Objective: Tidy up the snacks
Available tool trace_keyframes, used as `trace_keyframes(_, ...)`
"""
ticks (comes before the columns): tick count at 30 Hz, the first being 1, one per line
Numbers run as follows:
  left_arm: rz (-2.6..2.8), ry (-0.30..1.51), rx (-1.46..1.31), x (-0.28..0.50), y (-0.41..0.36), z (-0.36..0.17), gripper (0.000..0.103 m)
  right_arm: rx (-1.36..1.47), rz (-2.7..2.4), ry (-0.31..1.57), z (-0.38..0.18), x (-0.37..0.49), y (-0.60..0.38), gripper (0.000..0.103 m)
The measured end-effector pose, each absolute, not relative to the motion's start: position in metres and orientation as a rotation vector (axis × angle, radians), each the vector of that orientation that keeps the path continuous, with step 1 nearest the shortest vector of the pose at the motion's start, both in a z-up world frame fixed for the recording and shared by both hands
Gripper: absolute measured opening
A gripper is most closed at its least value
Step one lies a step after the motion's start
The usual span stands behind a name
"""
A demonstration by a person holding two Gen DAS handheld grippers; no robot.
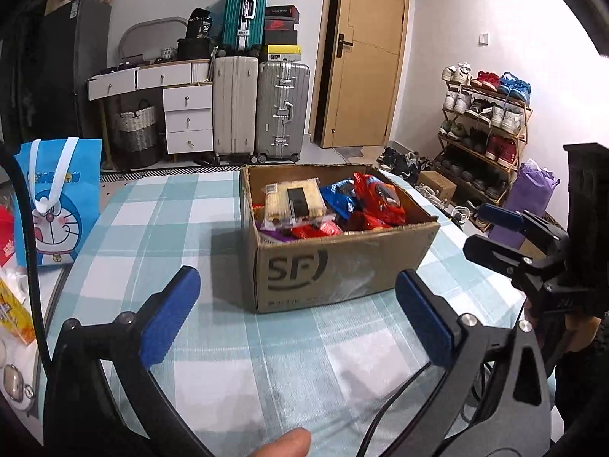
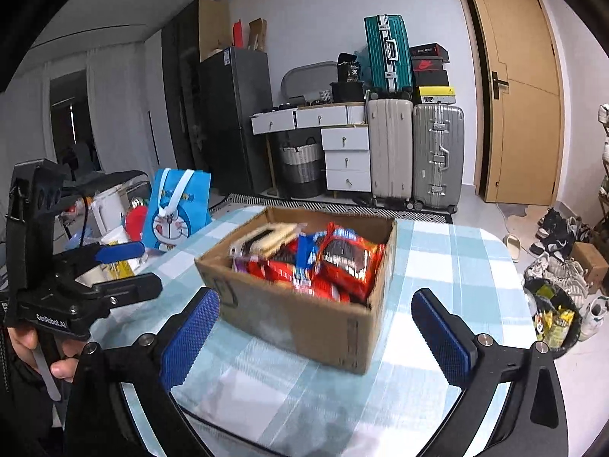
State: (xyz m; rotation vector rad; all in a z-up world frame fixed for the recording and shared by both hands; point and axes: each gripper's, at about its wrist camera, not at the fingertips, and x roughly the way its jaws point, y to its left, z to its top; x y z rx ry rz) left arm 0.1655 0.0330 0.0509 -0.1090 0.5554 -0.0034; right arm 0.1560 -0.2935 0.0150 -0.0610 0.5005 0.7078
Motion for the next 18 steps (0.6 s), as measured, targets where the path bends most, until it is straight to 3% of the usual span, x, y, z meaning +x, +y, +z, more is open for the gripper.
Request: trace_keyframes(18,0.042,0.474,-0.103,0.163,0.03,0.007,0.102,-0.032,0.676,0.403,-0.015,0.118,-0.31,0.103)
